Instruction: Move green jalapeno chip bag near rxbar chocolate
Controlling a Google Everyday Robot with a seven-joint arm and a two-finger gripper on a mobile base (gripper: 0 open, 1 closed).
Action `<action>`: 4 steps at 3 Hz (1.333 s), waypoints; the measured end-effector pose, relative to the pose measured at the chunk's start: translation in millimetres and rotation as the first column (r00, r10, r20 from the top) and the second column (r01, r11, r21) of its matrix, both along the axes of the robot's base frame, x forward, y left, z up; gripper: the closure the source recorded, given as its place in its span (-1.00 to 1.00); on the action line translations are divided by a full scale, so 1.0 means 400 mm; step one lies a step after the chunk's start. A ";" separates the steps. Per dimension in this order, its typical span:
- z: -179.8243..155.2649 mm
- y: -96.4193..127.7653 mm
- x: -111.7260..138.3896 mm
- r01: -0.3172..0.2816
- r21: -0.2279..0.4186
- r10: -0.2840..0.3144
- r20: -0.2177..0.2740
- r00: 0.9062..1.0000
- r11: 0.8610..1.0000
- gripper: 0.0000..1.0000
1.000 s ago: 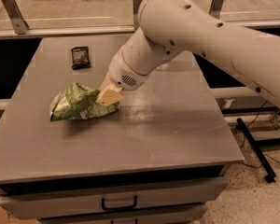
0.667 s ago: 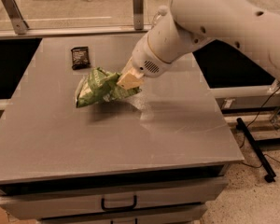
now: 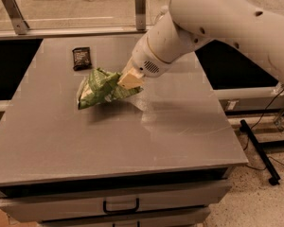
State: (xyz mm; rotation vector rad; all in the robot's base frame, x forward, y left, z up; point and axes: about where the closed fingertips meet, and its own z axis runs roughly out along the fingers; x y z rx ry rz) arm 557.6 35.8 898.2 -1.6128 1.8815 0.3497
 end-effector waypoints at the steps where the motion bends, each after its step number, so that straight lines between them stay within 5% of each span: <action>1: 0.003 -0.020 0.104 0.052 -0.007 -0.051 0.097 0.994 0.999 1.00; 2: -0.009 -0.024 0.234 0.108 -0.012 -0.104 0.179 0.978 0.994 1.00; 4: -0.044 -0.032 0.376 0.205 0.009 -0.201 0.236 0.951 0.979 0.20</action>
Offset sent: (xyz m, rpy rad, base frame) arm 0.1607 -0.0141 -0.0099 -0.0404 -0.2800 -0.1790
